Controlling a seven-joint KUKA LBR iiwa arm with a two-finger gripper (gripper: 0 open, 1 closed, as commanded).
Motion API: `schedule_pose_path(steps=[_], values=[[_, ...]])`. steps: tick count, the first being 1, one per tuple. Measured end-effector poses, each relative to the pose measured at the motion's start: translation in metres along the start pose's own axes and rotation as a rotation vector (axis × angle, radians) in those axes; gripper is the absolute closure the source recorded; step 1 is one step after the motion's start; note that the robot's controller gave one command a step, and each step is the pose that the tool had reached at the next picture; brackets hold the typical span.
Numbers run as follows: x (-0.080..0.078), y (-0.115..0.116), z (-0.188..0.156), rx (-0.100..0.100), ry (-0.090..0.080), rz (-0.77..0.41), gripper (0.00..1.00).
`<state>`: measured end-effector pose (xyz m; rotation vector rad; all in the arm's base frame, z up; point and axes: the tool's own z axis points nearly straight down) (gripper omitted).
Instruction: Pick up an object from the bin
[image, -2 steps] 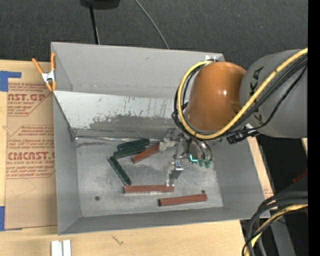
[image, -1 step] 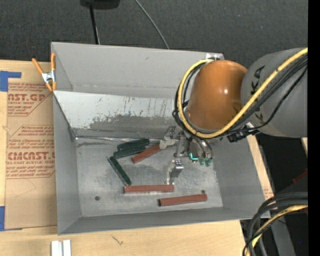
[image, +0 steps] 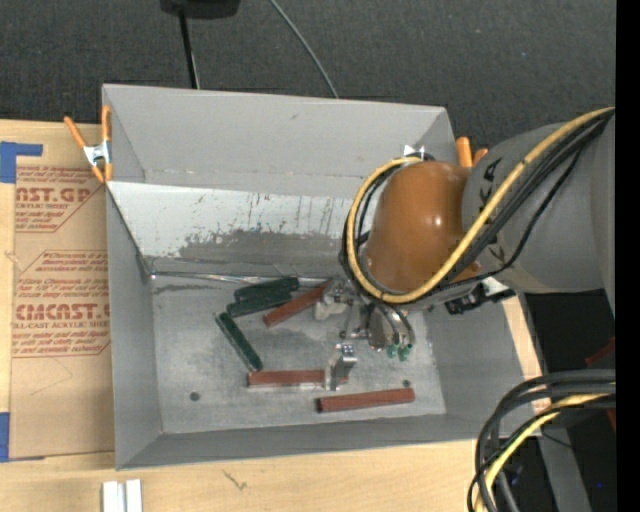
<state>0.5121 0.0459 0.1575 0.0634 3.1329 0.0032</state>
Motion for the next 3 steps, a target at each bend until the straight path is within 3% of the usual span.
schedule_pose_path(steps=[1, 2, 3], values=[[0.01, 0.015, 0.081, -0.001, -0.008, -0.006, 1.0], [0.01, 0.015, 0.081, -0.002, -0.008, -0.006, 1.0], [-0.014, 0.042, -0.112, 0.002, 0.01, -0.062, 1.0]])
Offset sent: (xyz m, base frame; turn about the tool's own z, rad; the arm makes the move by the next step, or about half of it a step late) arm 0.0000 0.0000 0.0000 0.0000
